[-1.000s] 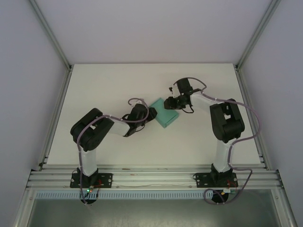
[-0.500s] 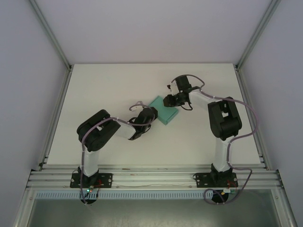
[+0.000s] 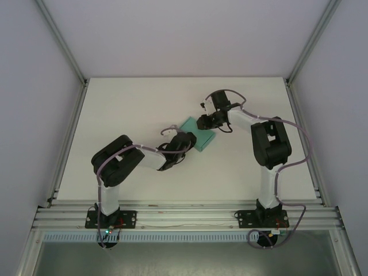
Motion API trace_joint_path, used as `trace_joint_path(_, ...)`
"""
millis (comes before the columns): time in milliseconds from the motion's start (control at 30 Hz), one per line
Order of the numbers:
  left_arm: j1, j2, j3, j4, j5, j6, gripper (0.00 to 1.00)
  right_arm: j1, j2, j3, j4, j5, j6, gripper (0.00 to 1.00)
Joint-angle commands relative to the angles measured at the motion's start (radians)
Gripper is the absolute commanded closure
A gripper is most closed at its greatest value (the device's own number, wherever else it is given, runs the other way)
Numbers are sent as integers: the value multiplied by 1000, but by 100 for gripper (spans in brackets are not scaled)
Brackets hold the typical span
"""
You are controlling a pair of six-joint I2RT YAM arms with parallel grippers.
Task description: Assemble paper box
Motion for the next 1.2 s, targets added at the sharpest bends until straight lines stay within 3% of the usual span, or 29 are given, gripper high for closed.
trace_joint_path(0,-74,1,17,-47,277,-19,51,82,103,-39,-128,14,4,68)
trace_joint_path(100,-74,12,36,-47,302,-26,49,83,108,-38,-132,18,3,69)
trace_joint_path(233,-76,11,57,-61,350,-27,35,83,115,-42,-139,19,0,70)
trace_joint_path(433,-74,2,70,-116,379,-30,27,82,119,-46,-145,19,6,70)
trace_joint_path(767,-73,-7,121,-226,500,-54,27,83,121,-37,-198,19,28,74)
trace_joint_path(1000,-59,54,155,-242,495,-94,36,82,137,-15,-228,-2,30,77)
trace_joint_path(1167,-55,111,231,-366,484,-92,53,85,154,2,-264,-15,27,80)
